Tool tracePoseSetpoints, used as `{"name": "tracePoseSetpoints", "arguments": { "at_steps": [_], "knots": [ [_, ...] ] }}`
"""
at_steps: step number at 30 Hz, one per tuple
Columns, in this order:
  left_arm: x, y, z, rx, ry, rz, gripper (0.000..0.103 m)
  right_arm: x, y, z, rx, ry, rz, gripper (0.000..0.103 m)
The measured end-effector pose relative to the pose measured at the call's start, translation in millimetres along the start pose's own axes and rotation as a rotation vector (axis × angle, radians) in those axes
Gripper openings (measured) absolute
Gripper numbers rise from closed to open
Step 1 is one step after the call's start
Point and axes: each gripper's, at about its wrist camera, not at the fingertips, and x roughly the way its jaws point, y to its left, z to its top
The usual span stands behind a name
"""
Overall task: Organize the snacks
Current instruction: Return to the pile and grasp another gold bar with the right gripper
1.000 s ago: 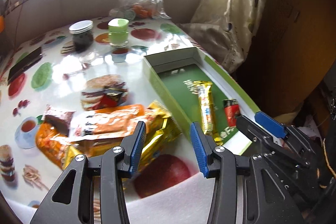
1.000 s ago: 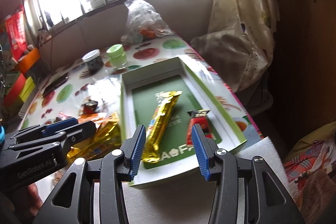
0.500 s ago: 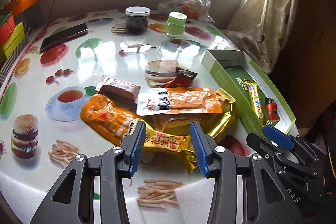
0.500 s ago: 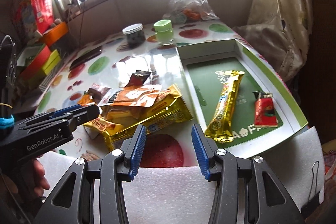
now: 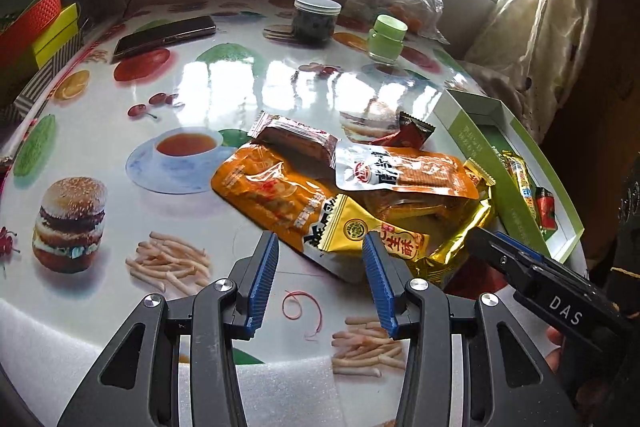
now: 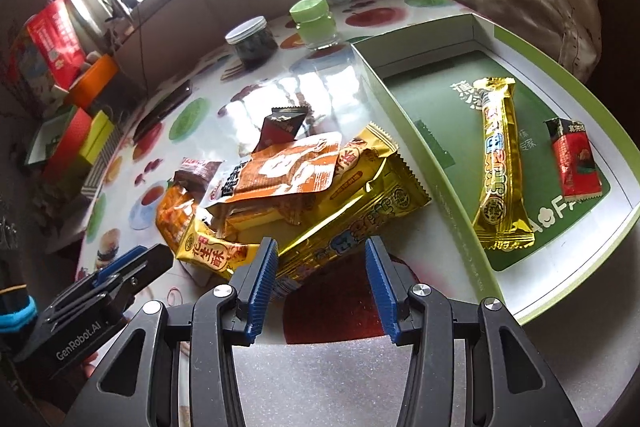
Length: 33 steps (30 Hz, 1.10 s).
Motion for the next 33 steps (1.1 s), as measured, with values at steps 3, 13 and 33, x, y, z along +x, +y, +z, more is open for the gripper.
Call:
{"name": "tracePoseSetpoints", "arguments": {
  "at_steps": [3, 13, 33],
  "knots": [
    [0.4, 5.7, -1.5, -0.016, 0.004, 0.001, 0.045, 7.3, 1.1, 2.4, 0.018, 0.012, -0.006, 0.045],
    [0.9, 18.1, -4.5, -0.048, 0.012, 0.007, 0.045, 15.3, 1.3, 7.4, 0.048, 0.009, -0.052, 0.035],
    [5.7, 15.2, -11.9, -0.070, 0.061, -0.067, 0.045, -5.6, 44.4, 0.3, -0.298, -0.051, -0.040, 0.021]
  ]
}}
